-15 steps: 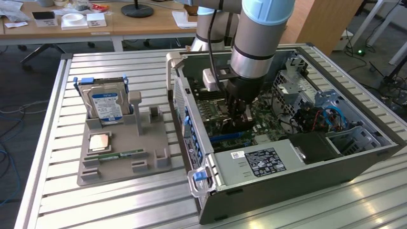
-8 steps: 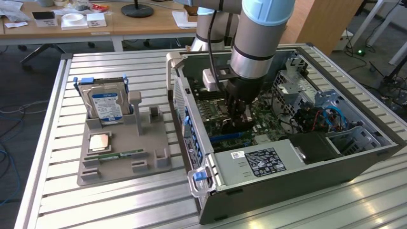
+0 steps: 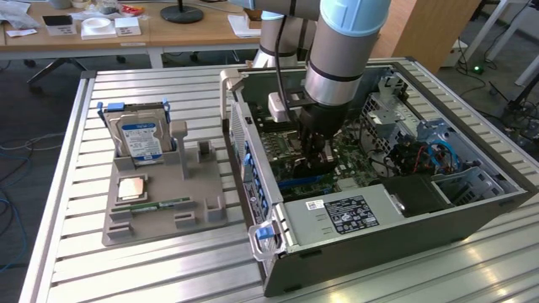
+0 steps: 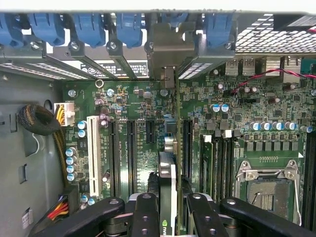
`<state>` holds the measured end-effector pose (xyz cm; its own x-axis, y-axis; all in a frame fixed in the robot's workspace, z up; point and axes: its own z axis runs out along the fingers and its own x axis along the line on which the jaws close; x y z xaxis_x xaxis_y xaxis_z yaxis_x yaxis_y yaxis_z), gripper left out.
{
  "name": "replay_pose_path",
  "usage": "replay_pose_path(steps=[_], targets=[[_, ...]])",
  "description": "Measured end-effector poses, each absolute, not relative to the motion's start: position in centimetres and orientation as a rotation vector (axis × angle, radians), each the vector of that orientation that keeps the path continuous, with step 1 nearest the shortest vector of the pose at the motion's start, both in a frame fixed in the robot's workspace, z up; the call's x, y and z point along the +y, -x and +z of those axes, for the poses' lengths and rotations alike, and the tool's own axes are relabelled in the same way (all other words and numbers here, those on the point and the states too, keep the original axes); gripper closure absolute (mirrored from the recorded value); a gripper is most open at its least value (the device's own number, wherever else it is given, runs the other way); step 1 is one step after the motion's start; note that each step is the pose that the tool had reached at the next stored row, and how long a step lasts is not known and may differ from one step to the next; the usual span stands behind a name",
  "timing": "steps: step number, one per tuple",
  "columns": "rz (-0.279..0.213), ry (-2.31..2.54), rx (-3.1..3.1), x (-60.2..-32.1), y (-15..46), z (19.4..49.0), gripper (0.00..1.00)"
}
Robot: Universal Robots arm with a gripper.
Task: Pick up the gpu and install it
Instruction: 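Insert the gpu into the slot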
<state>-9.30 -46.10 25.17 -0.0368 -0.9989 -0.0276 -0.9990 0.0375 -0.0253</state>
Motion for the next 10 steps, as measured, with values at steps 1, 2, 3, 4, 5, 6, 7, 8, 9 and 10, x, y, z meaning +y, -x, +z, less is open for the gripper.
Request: replay_pose_path(steps=[1,2,3,4,5,6,7,8,9,10], targets=[[0.002,2.153,2.235,-46.09,9.29,25.08,0.73],[0.002,2.153,2.235,-46.10,9.29,25.01,0.73],[0.002,2.154,2.235,-46.10,9.29,24.96,0.73],[0.001,2.154,2.236,-46.10,9.30,24.93,0.73],[0.001,2.154,2.236,-46.11,9.30,24.92,0.73],[0.002,2.154,2.236,-46.10,9.30,24.89,0.73],[0.002,2.154,2.236,-46.10,9.30,24.86,0.73],[0.002,2.153,2.235,-46.10,9.29,24.80,0.73],[0.002,2.153,2.235,-46.10,9.29,24.72,0.73],[0.002,2.153,2.236,-46.10,9.30,24.65,0.73]])
